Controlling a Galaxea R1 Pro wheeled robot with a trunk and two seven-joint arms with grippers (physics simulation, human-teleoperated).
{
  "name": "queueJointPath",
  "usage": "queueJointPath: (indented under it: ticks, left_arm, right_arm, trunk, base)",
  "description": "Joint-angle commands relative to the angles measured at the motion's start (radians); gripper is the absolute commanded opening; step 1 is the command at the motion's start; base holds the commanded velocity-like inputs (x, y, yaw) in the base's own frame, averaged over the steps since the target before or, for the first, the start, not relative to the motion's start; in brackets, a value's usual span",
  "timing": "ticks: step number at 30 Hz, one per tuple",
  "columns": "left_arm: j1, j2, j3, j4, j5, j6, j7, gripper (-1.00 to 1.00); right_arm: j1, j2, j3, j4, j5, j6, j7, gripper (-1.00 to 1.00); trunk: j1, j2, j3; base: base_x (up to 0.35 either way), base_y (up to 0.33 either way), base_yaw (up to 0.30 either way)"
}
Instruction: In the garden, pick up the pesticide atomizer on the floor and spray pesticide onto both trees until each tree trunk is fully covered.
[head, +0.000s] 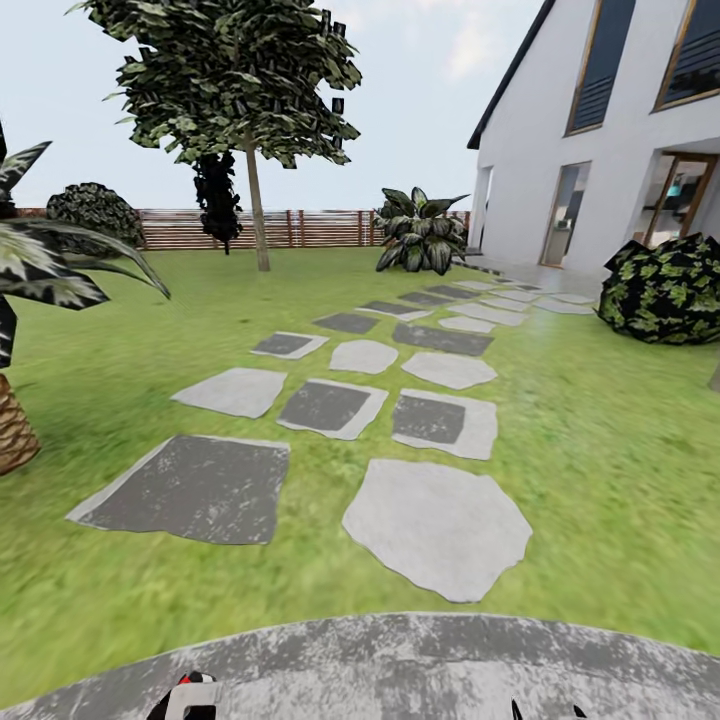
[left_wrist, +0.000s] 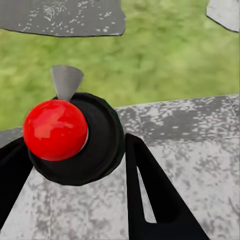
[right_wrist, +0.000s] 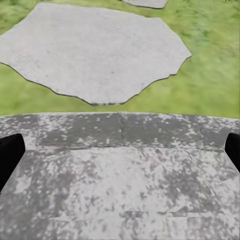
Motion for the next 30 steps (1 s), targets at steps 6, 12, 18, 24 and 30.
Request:
queueJointPath:
  ticks: [6, 12, 18, 24, 30]
  left_arm:
    - [0.000, 0.000, 0.000, -0.001, 0.000, 0.000, 0.000, -1.00]
    - [0.000, 0.000, 0.000, -0.001, 0.000, 0.000, -0.001, -1.00]
    - [0.000, 0.000, 0.000, -0.001, 0.000, 0.000, -0.001, -1.00]
    - [0.000, 0.000, 0.000, -0.001, 0.000, 0.000, -0.001, -1.00]
    - [0.000, 0.000, 0.000, -0.001, 0.000, 0.000, -0.001, -1.00]
  right_arm:
    - [0.000, 0.000, 0.000, 0.000, 0.000, 0.000, 0.000, 1.00]
    - [0.000, 0.000, 0.000, 0.000, 0.000, 0.000, 0.000, 1.00]
    - [0.000, 0.000, 0.000, 0.000, 0.000, 0.000, 0.000, 1.00]
    - [0.000, 0.000, 0.000, 0.000, 0.000, 0.000, 0.000, 1.00]
    - [0.000, 0.000, 0.000, 0.001, 0.000, 0.000, 0.000, 1.00]
  trunk:
    - [0.000, 0.000, 0.000]
    - [0.000, 0.000, 0.000]
    - [0.000, 0.000, 0.000]
    - [0.000, 0.000, 0.000]
    - [0.000, 0.000, 0.000]
  base:
    - [0.340, 0.000, 0.000]
    - [0.340, 0.000, 0.000]
    - [0.340, 0.000, 0.000]
    - [0.340, 0.000, 0.000]
    - [0.340, 0.000, 0.000]
